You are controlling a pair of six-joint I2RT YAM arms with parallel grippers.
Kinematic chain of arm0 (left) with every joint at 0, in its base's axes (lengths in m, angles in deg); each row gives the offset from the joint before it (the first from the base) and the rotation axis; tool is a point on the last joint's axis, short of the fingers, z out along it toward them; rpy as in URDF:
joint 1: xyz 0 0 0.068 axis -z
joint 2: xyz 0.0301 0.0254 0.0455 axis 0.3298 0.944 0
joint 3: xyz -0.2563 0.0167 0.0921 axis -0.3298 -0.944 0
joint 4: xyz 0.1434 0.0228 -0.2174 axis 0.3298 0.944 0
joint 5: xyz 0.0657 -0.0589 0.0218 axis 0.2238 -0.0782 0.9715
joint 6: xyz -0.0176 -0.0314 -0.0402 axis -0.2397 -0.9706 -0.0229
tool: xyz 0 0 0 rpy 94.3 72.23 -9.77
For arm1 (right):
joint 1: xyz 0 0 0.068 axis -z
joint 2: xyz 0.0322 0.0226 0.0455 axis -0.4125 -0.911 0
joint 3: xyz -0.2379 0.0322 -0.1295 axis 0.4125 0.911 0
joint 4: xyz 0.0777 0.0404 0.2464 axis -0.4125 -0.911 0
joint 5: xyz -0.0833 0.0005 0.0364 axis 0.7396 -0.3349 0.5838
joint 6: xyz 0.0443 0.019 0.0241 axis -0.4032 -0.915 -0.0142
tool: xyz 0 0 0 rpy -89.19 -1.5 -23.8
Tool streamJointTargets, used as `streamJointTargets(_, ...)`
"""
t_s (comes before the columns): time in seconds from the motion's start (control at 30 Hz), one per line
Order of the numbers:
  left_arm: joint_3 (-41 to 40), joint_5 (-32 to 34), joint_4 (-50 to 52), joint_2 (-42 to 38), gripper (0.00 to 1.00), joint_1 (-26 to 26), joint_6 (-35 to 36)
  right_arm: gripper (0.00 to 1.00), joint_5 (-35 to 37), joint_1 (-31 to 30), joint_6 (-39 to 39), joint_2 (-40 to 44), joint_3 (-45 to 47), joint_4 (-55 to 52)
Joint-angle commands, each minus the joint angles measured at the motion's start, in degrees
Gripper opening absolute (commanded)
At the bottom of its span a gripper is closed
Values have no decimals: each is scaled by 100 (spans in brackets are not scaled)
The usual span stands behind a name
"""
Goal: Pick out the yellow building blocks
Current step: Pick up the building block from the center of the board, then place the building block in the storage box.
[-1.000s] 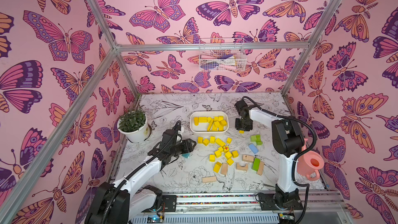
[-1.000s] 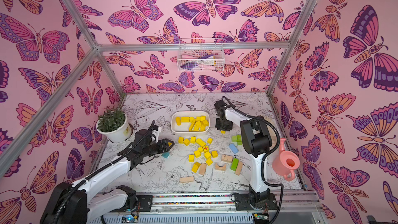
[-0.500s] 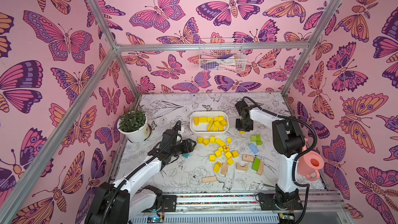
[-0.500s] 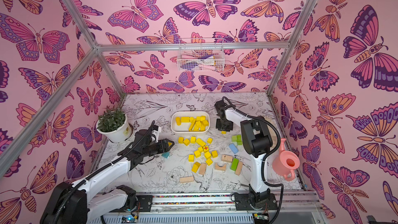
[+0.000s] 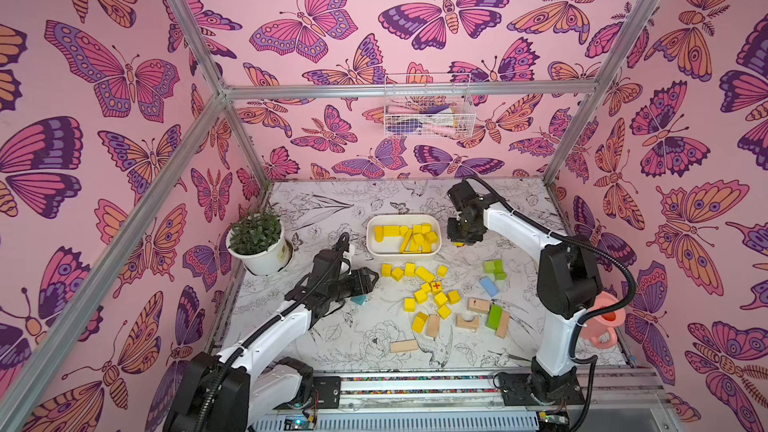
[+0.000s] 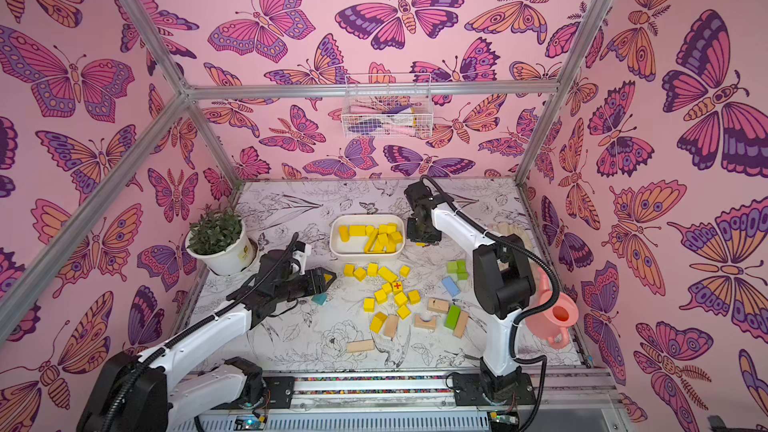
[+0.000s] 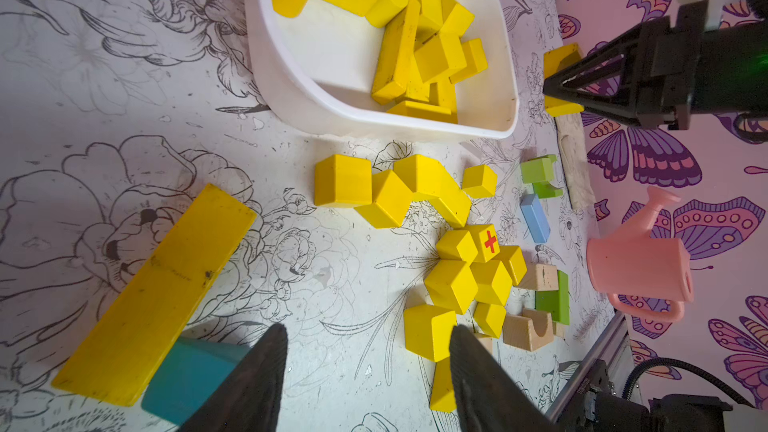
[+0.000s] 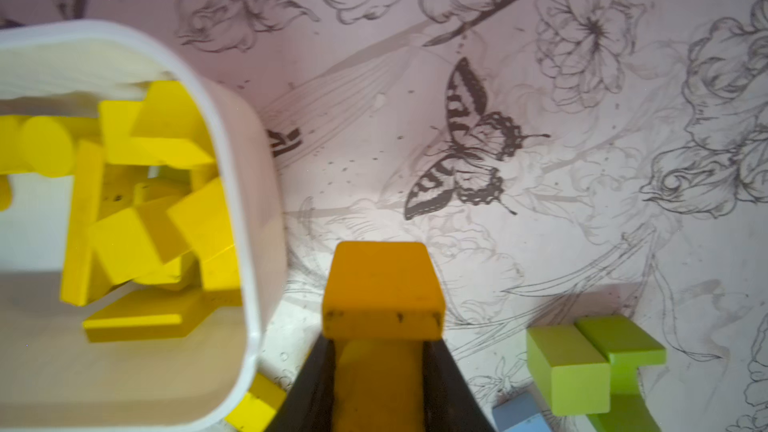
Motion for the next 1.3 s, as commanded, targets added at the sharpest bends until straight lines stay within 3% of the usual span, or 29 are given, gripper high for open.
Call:
streamJointTargets(0.0,-102,-78,-37,-118,63,-56,-41,11,-209,-307,9,49,-417,-111)
streamJointTargets(0.5,-190,-119,-51,-269,63,-139,-48,11,-622,-1157,-35,-963,-1568,10)
streamJointTargets(1.27,-269,-294,-157,-286,63,-253,-83,13,-878,-1374,-317,-2071,-2416,-12)
